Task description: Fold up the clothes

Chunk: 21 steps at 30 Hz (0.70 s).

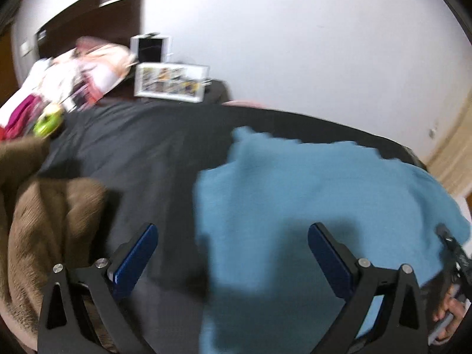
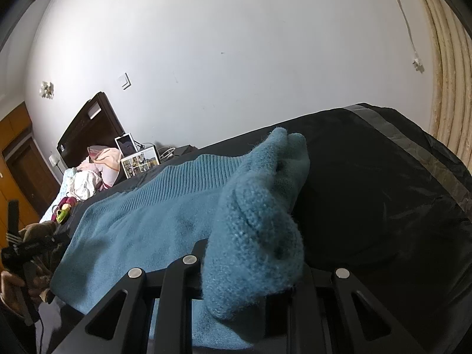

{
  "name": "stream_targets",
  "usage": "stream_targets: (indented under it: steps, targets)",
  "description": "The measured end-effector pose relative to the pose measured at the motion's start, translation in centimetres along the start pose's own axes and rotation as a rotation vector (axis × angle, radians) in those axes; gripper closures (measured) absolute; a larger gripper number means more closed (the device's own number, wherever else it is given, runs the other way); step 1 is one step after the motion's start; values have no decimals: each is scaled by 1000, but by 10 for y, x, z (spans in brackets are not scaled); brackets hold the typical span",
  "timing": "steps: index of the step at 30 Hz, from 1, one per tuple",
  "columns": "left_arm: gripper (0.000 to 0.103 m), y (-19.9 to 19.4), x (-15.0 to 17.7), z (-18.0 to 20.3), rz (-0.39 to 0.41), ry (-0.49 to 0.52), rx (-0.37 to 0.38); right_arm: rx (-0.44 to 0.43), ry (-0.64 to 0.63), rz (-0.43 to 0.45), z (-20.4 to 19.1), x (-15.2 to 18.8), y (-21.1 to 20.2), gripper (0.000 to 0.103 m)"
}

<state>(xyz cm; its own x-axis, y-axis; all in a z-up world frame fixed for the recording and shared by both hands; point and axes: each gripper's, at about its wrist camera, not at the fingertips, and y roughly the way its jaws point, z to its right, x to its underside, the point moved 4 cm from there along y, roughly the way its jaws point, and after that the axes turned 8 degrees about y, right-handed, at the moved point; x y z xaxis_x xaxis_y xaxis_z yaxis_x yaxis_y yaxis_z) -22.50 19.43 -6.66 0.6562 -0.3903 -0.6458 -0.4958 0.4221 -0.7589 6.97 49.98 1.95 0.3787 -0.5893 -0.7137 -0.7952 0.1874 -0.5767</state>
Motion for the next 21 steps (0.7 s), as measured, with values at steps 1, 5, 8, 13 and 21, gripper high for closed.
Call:
stream_targets:
  steps: [1, 5, 8, 13, 21]
  targets:
    - [1, 0, -5, 11, -1, 22, 33, 1, -5, 2, -1, 0, 0, 81]
    - [1, 8, -27, 63, -39, 78, 173, 7, -23, 10, -5, 0, -1, 81]
    - [1, 20, -44, 101, -78, 120, 254, 10, -39, 21, -8, 1, -3, 81]
    - [1, 31, -58, 162, -139, 190, 336, 14, -86, 45, -17, 2, -5, 81]
    - [1, 30, -74, 221, -195, 221, 534, 43, -214, 98, -41, 10, -11, 81]
